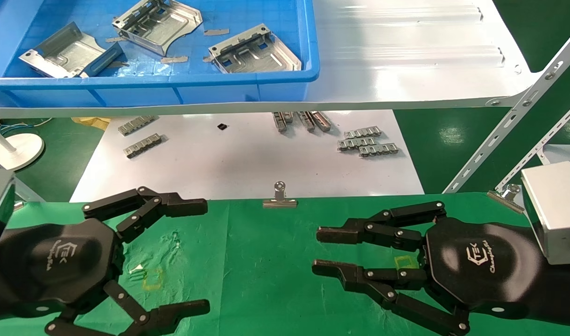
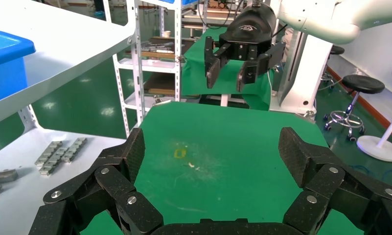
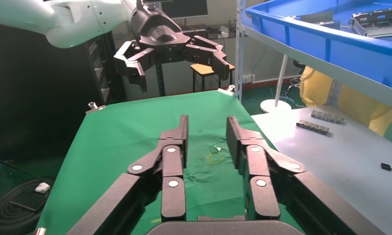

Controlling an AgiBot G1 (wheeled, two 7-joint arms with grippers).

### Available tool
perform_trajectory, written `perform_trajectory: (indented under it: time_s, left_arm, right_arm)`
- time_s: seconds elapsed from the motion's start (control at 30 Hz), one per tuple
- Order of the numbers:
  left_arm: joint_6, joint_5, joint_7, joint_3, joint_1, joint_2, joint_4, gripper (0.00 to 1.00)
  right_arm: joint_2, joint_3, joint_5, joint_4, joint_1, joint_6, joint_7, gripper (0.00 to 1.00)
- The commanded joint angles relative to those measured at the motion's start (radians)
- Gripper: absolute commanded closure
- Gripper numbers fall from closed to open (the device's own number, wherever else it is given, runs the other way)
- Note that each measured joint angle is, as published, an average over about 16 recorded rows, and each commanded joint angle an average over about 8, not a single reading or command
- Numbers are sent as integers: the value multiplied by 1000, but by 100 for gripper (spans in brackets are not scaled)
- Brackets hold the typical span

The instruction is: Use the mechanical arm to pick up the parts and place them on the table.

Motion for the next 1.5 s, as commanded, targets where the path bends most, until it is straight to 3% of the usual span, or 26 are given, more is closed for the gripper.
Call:
perform_trajectory:
  time_s: [0.03, 0.37, 0.57, 0.7, 0.93, 1.27, 1.5]
  left_arm:
    - [0, 0, 0, 0, 0, 0, 0, 0]
    - [-7, 19, -10, 2, -31, -6, 4, 0]
    - [-41, 125, -86, 40, -232, 34, 85, 0]
    - [-77, 249, -117, 90, -435, 114, 225, 0]
    - [-177, 500, -71, 195, -746, 284, 591, 0]
    - [-419, 692, -9, 274, -977, 448, 1020, 1]
    - [-564, 746, 9, 301, -1032, 510, 1170, 88]
  right_arm:
    - [0, 0, 0, 0, 0, 0, 0, 100]
    - [0, 0, 0, 0, 0, 0, 0, 100]
    - [0, 0, 0, -1, 0, 0, 0, 100]
    - [0, -1, 0, -1, 0, 0, 0, 100]
    - [0, -1, 0, -1, 1, 0, -1, 100]
    - [0, -1, 1, -1, 1, 0, -1, 100]
    - [0, -1, 1, -1, 1, 0, -1, 100]
